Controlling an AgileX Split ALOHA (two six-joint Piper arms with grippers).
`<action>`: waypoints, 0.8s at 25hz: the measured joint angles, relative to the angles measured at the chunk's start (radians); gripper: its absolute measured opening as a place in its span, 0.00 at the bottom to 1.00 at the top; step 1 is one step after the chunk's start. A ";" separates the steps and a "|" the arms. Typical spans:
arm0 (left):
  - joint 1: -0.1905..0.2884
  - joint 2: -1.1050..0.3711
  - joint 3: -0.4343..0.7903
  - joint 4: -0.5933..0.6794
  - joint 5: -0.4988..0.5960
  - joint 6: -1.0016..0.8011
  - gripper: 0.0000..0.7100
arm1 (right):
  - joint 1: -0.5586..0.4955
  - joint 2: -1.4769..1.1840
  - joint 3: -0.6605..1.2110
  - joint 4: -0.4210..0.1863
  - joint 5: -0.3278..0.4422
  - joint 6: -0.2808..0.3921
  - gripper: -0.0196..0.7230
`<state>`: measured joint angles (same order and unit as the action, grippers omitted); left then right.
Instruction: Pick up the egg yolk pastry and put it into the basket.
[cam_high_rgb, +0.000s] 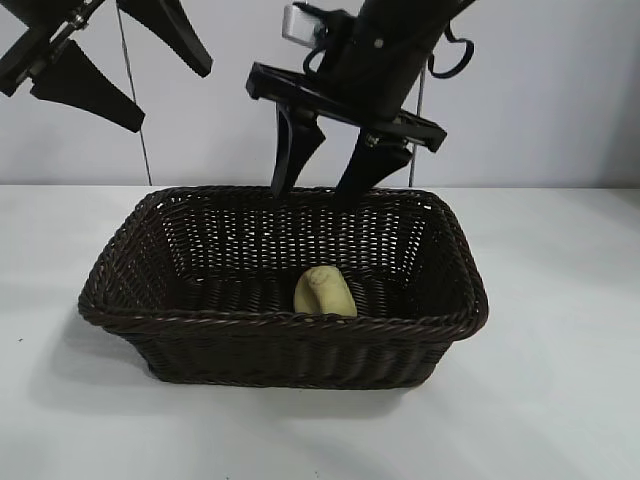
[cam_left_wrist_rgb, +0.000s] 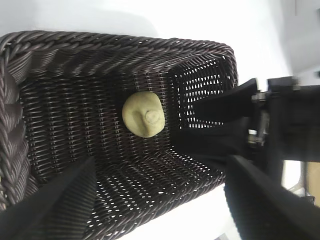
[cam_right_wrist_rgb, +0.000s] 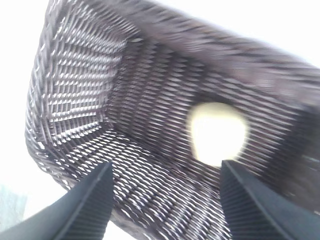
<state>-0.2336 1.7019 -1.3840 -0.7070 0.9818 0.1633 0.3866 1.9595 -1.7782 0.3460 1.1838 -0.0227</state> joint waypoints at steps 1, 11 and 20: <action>0.000 0.000 0.000 0.000 0.000 0.000 0.74 | -0.018 -0.005 0.000 -0.001 0.014 0.000 0.64; 0.000 0.000 0.000 0.002 0.006 0.000 0.74 | -0.149 -0.122 0.000 -0.014 0.048 -0.032 0.64; 0.000 0.000 0.000 0.002 0.005 0.000 0.74 | -0.153 -0.167 0.004 -0.022 0.053 -0.049 0.64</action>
<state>-0.2336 1.7019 -1.3840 -0.7049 0.9868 0.1633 0.2340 1.7929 -1.7744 0.3240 1.2366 -0.0721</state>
